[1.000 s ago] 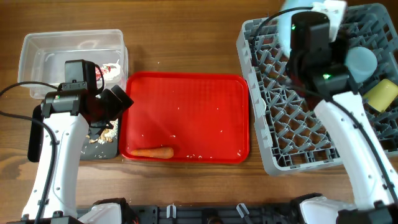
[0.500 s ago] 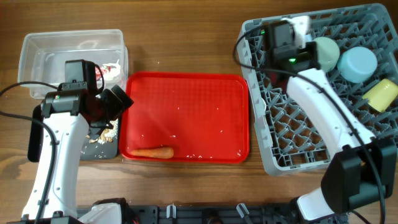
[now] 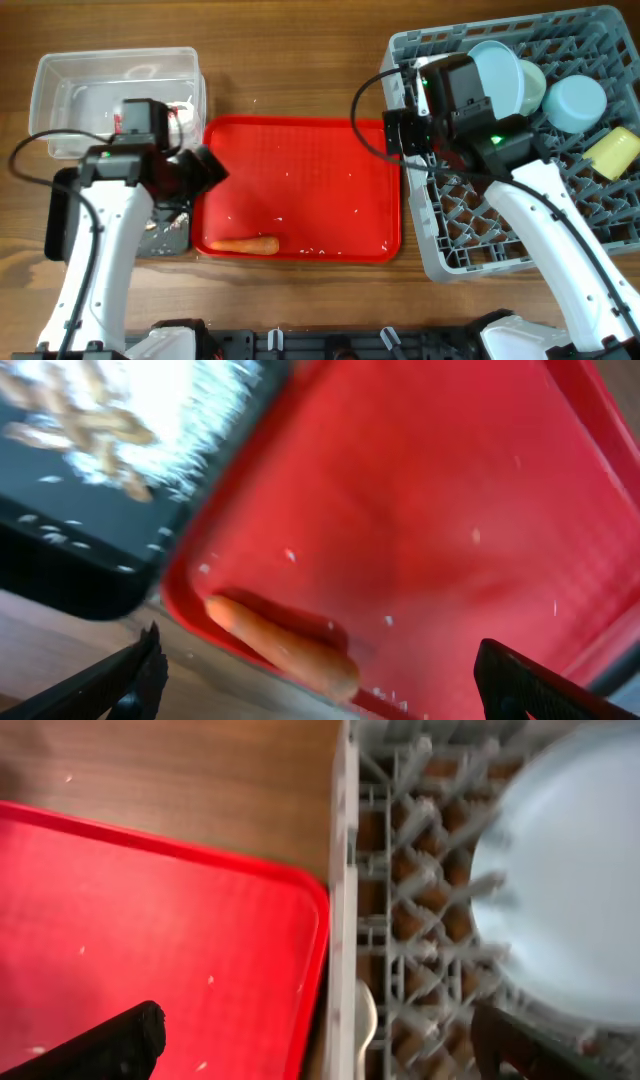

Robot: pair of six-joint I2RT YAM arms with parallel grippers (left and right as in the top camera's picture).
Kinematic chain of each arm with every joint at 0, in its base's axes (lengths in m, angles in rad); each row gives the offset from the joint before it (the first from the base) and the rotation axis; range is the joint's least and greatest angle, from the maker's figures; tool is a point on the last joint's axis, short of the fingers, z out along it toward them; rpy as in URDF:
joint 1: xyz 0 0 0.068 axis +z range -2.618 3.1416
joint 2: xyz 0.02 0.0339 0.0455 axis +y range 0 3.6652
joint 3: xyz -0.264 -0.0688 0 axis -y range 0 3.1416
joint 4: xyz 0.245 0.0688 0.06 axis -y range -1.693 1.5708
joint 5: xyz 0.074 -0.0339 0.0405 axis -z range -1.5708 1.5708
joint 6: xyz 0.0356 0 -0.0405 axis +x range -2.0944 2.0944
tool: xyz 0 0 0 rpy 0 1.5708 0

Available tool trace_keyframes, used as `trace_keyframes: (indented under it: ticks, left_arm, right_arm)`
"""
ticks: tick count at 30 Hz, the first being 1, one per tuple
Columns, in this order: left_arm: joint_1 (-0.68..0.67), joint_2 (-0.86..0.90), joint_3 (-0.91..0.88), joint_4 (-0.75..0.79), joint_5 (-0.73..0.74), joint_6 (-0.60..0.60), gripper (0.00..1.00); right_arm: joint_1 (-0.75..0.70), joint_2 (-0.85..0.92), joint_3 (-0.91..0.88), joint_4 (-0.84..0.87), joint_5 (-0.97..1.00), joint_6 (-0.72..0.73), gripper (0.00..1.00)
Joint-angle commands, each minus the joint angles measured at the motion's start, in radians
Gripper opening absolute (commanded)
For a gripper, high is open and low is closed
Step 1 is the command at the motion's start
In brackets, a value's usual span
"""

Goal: Sort waste into correct bins and load items into the dishwasher rack
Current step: 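Grasp the light-blue plate with the right gripper and stand it in the rack, then grasp the orange carrot with the left gripper and drop it on the black tray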

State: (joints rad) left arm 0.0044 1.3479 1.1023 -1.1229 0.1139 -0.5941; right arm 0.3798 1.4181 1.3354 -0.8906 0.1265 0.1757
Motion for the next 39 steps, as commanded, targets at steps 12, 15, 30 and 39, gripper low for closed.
trace_keyframes:
  ticks: [12,15,30,39]
  left_arm:
    - [-0.328,0.025,-0.340,0.288,0.094,-0.750,1.00]
    - [-0.328,0.065,-0.370,0.336,0.087,-0.750,1.00]
    - [-0.328,0.173,-0.370,0.457,-0.045,-0.750,0.74]
    - [-0.328,0.173,-0.370,0.452,-0.045,-0.745,0.39]
  right_arm:
    - [-0.314,-0.003,0.002,-0.199,-0.050,0.113,1.00]
    - [-0.314,-0.003,0.002,-0.199,-0.050,0.113,1.00]
    - [-0.314,-0.003,0.002,-0.214,-0.050,0.113,1.00]
    - [-0.314,-0.003,0.002,-0.220,-0.050,0.113,1.00]
